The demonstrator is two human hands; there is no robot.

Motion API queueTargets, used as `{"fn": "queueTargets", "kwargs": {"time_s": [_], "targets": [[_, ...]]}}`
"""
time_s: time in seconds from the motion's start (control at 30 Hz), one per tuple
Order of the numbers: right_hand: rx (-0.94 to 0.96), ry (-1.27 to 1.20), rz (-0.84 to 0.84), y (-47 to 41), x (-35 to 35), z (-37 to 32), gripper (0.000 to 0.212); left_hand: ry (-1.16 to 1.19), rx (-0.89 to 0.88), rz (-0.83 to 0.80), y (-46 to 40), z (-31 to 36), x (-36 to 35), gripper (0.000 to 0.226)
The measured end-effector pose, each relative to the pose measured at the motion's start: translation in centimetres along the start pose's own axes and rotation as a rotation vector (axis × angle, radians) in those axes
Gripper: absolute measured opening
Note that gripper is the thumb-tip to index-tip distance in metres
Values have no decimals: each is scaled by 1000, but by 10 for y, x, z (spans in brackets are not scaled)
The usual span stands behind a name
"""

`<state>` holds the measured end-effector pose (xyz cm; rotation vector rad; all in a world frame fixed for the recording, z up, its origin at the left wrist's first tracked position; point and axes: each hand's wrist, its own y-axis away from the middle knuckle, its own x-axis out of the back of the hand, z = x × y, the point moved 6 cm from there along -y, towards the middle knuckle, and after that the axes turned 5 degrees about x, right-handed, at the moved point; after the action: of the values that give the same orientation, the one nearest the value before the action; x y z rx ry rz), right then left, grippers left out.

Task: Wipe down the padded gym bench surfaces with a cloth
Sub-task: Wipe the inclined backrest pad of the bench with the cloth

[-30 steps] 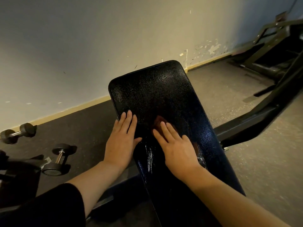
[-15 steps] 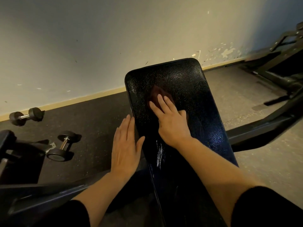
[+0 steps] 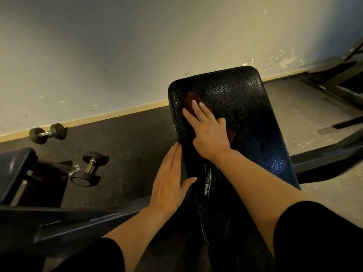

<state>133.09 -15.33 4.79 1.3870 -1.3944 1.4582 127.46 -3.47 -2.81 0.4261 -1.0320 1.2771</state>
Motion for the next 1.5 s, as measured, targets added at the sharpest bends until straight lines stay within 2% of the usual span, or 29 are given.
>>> {"fn": "queueTargets", "kwargs": {"time_s": [0.13,0.23,0.33,0.43,0.5,0.77,0.83,0.93,1.03,1.13,1.33,1.5], "targets": [[193,110,-152,50,-18,-14,80,44,53,35,-3,-7,1,105],[233,152,-216,56,-15,-12,78,31,66,-3,-7,-11,-1,108],[146,148,-104,22,-5,-13,75,31,60,-1,-6,-8,-1,105],[46,106,-35,15,-7,-16,75,61,39,43,2,-1,-1,92],[45,107,-66,39,-20,-14,77,54,24,49,15,2,-5,86],[26,55,-232,169,-48,-4,78,12,-34,-123,72,13,-13,82],[-12,4,-182,168,-39,-3,74,-17,-66,-163,74,18,-12,83],[-41,-60,-22,127,-21,-7,75,-71,-83,-175,70,20,-12,87],[-70,-18,-19,102,-31,-14,72,-98,-93,-162,65,20,-17,87],[-125,15,-3,126,-51,-17,69,-107,-140,-151,64,13,-20,83],[-153,26,37,193,-78,-32,76,-171,-372,-45,51,-7,-19,72],[-202,58,129,120,-53,-26,72,-205,-497,54,29,-22,-17,68]]}}
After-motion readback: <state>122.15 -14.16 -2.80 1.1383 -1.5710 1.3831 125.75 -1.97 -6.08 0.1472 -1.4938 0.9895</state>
